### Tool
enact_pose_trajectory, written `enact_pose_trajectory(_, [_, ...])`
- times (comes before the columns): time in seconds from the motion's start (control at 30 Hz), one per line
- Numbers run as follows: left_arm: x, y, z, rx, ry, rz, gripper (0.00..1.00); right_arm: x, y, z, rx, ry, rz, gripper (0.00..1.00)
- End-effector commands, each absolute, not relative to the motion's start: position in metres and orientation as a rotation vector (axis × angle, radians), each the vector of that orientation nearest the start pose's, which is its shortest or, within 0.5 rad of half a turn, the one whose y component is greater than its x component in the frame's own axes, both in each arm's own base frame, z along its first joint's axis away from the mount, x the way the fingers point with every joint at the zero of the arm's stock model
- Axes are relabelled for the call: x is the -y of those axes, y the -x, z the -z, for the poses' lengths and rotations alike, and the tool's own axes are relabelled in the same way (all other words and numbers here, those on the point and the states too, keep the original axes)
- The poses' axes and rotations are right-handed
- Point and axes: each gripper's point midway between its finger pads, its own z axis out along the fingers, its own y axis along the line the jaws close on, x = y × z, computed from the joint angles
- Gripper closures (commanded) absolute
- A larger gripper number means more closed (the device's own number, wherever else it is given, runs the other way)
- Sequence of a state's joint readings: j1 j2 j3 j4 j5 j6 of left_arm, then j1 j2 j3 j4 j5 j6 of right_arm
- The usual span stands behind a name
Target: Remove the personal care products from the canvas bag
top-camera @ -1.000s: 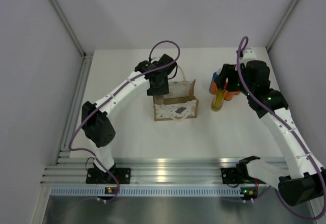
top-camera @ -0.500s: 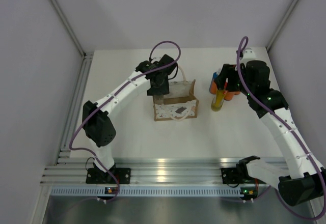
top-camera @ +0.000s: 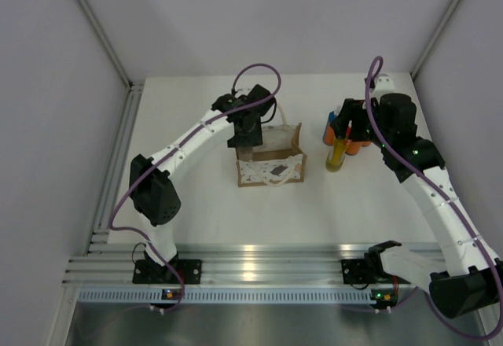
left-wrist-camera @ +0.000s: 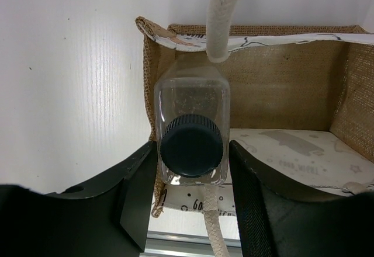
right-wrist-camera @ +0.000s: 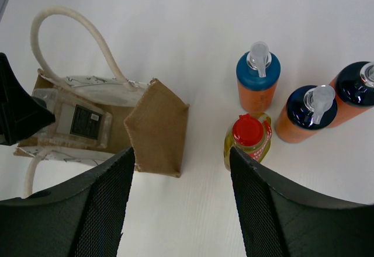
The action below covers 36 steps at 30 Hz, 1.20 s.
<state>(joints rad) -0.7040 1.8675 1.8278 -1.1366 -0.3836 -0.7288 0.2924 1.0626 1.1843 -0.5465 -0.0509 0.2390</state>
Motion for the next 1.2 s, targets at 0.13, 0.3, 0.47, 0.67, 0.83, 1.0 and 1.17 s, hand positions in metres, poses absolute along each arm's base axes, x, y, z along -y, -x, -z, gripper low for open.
enact_pose_trajectory(0.13, [0.244,-0.336,-0.146,-2.670,0.126,-0.050,0.45,-0.118,-0.314,-0.304,-1.987,0.106,-0.402,0.36])
enact_pose_trajectory(0.3, [0.245,-0.336,-0.138,-2.682,0.126,-0.064,0.46,-0.117,-0.313,-0.304,-1.984,0.109,-0.399,0.36])
enact_pose_trajectory(0.47, [0.246,-0.337,-0.129,-2.695,0.123,-0.069,0.46,-0.117,-0.312,-0.304,-1.982,0.117,-0.396,0.36])
enact_pose_trajectory(0.67, [0.248,-0.337,-0.116,-2.712,0.124,-0.079,0.46,-0.116,-0.313,-0.303,-1.984,0.121,-0.390,0.36])
enact_pose_trajectory(0.83, [0.248,-0.337,-0.107,-2.722,0.124,-0.089,0.46,-0.116,-0.313,-0.301,-1.989,0.127,-0.388,0.36])
enact_pose_trajectory(1.0, [0.251,-0.337,-0.100,-2.732,0.131,-0.080,0.47,-0.117,-0.312,-0.301,-1.988,0.135,-0.389,0.36])
enact_pose_trajectory(1.17, [0.250,-0.334,-0.092,-2.742,0.131,-0.085,0.46,-0.116,-0.311,-0.301,-1.986,0.137,-0.388,0.36])
